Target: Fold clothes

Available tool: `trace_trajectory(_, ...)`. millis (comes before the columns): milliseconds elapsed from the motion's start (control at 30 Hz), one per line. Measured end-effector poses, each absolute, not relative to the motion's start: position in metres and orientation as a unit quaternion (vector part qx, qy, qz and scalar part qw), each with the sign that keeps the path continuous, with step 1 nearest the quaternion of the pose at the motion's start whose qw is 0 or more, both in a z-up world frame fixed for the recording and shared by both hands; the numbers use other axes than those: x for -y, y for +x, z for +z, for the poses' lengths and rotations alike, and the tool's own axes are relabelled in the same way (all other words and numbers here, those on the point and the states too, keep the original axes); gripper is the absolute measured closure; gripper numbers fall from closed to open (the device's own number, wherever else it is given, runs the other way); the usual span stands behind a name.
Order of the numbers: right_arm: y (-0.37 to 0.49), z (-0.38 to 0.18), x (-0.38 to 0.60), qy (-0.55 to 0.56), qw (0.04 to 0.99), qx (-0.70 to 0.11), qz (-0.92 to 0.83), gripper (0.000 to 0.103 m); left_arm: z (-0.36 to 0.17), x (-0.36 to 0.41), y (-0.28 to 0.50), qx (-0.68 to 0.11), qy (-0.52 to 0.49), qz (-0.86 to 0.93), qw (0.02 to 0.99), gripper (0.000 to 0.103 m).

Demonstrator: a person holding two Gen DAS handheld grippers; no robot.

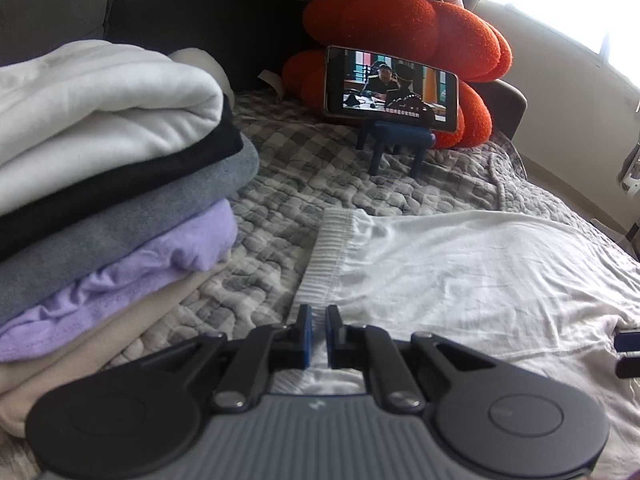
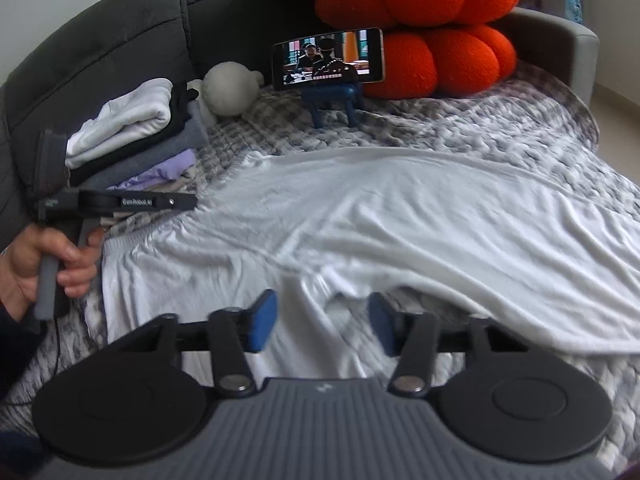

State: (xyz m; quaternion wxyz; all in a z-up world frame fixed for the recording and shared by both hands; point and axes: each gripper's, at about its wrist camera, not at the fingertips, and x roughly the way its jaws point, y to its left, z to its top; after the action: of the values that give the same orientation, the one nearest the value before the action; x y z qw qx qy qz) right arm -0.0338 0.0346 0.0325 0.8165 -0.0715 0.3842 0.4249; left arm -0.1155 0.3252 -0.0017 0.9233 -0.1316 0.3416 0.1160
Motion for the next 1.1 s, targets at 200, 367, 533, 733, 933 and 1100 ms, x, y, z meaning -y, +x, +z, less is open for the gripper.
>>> trace_trajectory(200, -0.042, 0.037, -0.054, -0.103, 0.813, -0.355, 0.45, 0.086, 0.005, -0.321, -0.116, -0.323, -0.151, 0.103, 0.929, 0.096)
trace_trajectory(367, -0.047, 0.027, -0.067, -0.149, 0.804, -0.355, 0.452, 0.087, -0.006, -0.307, -0.105, -0.335, -0.136, 0.093, 0.928, 0.096)
trace_trajectory(533, -0.035, 0.022, -0.05, -0.124, 0.816, -0.374, 0.424, 0.096, -0.006, -0.31, -0.105, -0.339, -0.147, 0.096, 0.924, 0.096)
trace_trajectory(733, -0.038, 0.022, -0.024, -0.102, 0.828, -0.383, 0.397, 0.096, -0.002, -0.311, -0.109, -0.34, -0.147, 0.099, 0.924, 0.096)
trace_trajectory(933, -0.046, 0.022, 0.004, -0.091, 0.837, -0.387, 0.375, 0.089, 0.01, -0.299, -0.123, -0.321, -0.151, 0.086, 0.931, 0.096)
trace_trajectory(1100, -0.047, 0.022, 0.032, -0.053, 0.848, -0.39, 0.354, 0.086, 0.008, -0.279, -0.127, -0.323, -0.156, 0.052, 0.932, 0.095)
